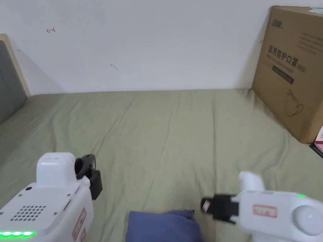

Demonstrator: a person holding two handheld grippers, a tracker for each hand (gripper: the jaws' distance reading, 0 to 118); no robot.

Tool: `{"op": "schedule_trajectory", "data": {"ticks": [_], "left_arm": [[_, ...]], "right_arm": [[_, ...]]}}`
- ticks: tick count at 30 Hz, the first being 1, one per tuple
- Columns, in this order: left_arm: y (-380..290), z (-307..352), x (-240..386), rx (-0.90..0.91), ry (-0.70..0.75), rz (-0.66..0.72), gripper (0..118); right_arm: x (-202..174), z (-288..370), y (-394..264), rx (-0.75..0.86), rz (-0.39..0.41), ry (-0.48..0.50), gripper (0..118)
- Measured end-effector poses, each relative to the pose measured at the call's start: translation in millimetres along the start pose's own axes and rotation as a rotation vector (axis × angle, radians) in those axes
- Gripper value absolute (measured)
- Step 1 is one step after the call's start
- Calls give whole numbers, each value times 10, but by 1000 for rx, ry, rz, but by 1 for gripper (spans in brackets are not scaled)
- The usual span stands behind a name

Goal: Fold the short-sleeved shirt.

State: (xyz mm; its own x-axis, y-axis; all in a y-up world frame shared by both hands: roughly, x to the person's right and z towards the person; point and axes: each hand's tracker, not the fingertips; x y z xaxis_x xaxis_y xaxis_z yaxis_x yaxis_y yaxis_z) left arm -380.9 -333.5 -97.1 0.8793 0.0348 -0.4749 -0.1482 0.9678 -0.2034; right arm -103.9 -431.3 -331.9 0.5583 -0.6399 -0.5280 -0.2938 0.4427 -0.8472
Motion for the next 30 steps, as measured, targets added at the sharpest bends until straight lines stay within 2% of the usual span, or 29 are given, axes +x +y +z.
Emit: {"op": "schedule_trajectory", "data": {"ticks": [1,3,5,7,8,9,11,13,14,16,18,19,23,25,26,28,30], "left_arm": [[-58,-2,-61,-26,-7,7,2],[-176,-31,-196,-104,-46,47,2],[-282,-85,-346,-188,-107,125,2],[-393,-149,-519,-280,-197,219,2],[-461,-214,-624,-334,-273,283,2],[-541,-307,-739,-396,-378,369,2],[-768,-529,-916,-534,-579,554,2],[-1007,-710,-970,-613,-642,597,3],[-1114,-793,-971,-626,-655,584,13],[-1327,-996,-969,-722,-701,605,60],[-1569,-1197,-909,-798,-760,696,109],[-1679,-1316,-909,-827,-784,752,118],[-2128,-1643,-621,-935,-897,912,118],[-2169,-1693,-464,-861,-1022,954,118],[-2180,-1714,-386,-862,-1034,941,118],[-2185,-1700,-340,-854,-915,866,116],[-2235,-1653,-370,-914,-712,720,113]], "right_arm": [[62,-194,-122,-62,-10,-1,1],[159,-519,-329,-93,34,-131,1],[310,-716,-403,-176,-23,-193,1],[460,-745,-449,-151,-101,-160,1],[515,-714,-424,-130,-136,-105,1],[539,-701,-392,-136,-155,-104,1],[544,-673,-357,-150,-134,-120,1],[522,-677,-343,-168,-80,-126,1],[496,-681,-352,-170,-54,-128,1],[492,-691,-369,-169,-36,-126,1],[515,-685,-383,-163,-50,-119,1],[530,-681,-385,-160,-69,-113,1],[587,-681,-376,-162,-105,-96,1],[597,-680,-377,-163,-110,-90,1],[595,-678,-379,-163,-115,-88,1],[617,-675,-383,-162,-132,-83,1],[641,-666,-385,-159,-155,-75,1]]}}
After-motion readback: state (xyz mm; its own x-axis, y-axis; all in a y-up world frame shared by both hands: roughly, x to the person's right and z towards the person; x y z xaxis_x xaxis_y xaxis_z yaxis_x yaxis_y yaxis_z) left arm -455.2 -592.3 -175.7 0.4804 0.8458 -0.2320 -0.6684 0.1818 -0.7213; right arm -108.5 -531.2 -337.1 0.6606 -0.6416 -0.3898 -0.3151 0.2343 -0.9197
